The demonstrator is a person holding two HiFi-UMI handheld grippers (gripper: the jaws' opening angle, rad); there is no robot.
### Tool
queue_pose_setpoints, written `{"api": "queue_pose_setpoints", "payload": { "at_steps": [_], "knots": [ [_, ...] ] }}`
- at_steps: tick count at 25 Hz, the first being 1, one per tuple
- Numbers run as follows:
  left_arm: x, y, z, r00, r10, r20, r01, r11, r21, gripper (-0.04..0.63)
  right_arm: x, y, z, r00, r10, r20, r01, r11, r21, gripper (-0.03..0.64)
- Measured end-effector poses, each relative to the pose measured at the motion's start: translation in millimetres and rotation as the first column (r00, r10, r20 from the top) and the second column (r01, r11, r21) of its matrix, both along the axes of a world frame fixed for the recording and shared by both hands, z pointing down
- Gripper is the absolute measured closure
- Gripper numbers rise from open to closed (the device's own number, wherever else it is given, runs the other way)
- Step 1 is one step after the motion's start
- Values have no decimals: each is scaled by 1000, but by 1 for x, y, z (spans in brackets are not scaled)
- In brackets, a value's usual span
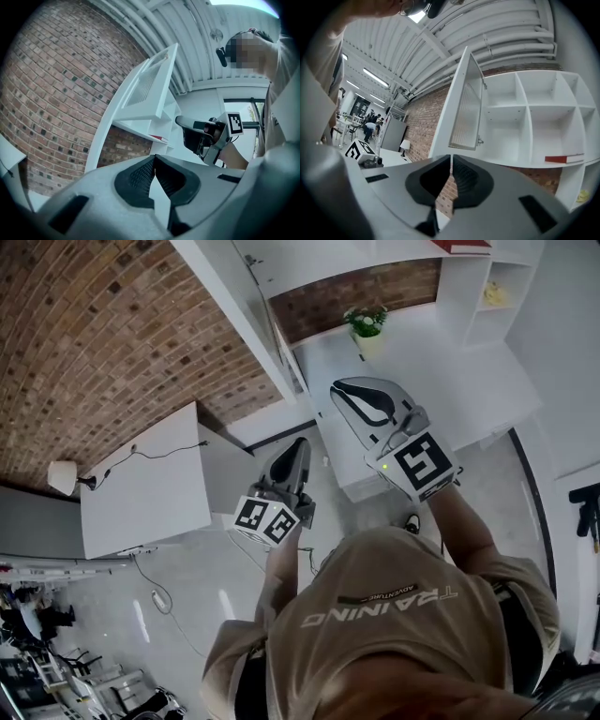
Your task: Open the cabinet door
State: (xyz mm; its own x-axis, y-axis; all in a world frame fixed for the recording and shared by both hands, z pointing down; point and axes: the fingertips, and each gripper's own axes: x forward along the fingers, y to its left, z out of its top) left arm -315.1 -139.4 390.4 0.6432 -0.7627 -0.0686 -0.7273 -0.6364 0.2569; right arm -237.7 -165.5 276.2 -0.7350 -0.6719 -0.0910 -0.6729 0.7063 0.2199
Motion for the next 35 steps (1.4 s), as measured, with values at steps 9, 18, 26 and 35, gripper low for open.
{"api": "queue_pose_setpoints", "payload": {
  "at_steps": [9, 18, 26, 35],
  "knots": [
    [59, -18, 0, 999, -22, 49, 22, 1000, -4, 588, 79, -27, 32, 998, 51, -29, -53, 996, -69, 603],
    [145, -32, 7, 999, -24, 44, 23, 999, 32, 588, 170, -40, 45, 995, 82, -62, -87, 993, -82, 603],
    [194, -32, 29, 998, -35, 49, 37, 999, -23, 588, 220, -48, 72, 997, 70, -39, -75, 983, -166, 603],
    [173, -39, 3, 994, -75, 76, 76, 997, -5, 588, 218, -54, 100, 996, 83, -13, -83, 960, -269, 603]
  ]
}}
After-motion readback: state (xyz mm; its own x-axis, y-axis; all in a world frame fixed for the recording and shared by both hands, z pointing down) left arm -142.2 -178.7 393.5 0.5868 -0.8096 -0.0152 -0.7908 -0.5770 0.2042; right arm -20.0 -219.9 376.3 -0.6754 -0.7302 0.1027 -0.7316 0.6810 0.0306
